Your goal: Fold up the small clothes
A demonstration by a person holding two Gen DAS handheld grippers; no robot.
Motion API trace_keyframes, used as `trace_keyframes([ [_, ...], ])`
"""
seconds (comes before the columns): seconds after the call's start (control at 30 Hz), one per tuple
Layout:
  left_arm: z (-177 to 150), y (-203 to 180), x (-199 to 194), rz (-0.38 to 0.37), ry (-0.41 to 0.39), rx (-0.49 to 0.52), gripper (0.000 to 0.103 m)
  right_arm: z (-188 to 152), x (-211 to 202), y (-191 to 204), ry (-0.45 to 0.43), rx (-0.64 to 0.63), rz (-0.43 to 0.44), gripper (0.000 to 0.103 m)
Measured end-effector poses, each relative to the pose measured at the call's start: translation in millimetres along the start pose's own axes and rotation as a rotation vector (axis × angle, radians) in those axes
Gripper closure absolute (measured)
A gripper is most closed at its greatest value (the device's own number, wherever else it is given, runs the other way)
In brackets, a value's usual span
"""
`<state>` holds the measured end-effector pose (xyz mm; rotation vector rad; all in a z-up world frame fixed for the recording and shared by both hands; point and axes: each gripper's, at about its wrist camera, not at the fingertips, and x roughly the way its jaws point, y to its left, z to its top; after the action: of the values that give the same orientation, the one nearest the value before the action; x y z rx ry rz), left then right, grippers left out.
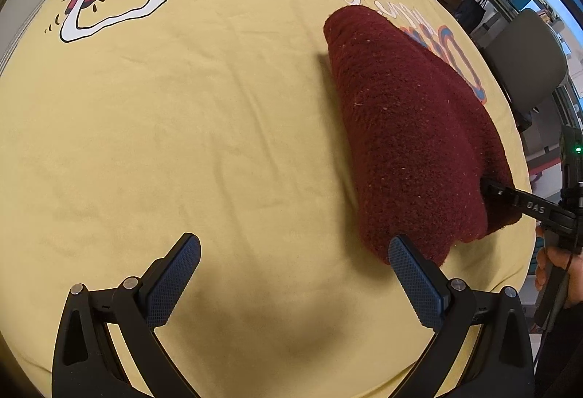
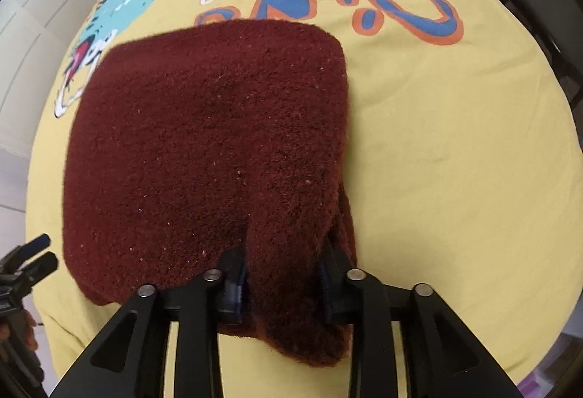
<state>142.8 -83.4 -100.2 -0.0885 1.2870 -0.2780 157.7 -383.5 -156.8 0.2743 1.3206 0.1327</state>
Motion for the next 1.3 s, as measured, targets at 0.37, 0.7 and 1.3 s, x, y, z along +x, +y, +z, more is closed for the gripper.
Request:
trace_keyframes([
  [0.37, 24, -22, 5, 0.004, 0.006, 0.015, 0.001, 15, -42, 8, -0.073, -0.047, -0.058, 0.020],
  [0.7, 86, -63, 30, -0.026, 0.024, -0.003, 0.001, 47, -22, 29, -0.036, -0.055, 0.001, 0.000],
  [1.3, 67, -62, 100, -0.044, 0.085, -0.017, 0.000, 23, 51, -17, 0.030, 0.072, 0.155, 0.001],
])
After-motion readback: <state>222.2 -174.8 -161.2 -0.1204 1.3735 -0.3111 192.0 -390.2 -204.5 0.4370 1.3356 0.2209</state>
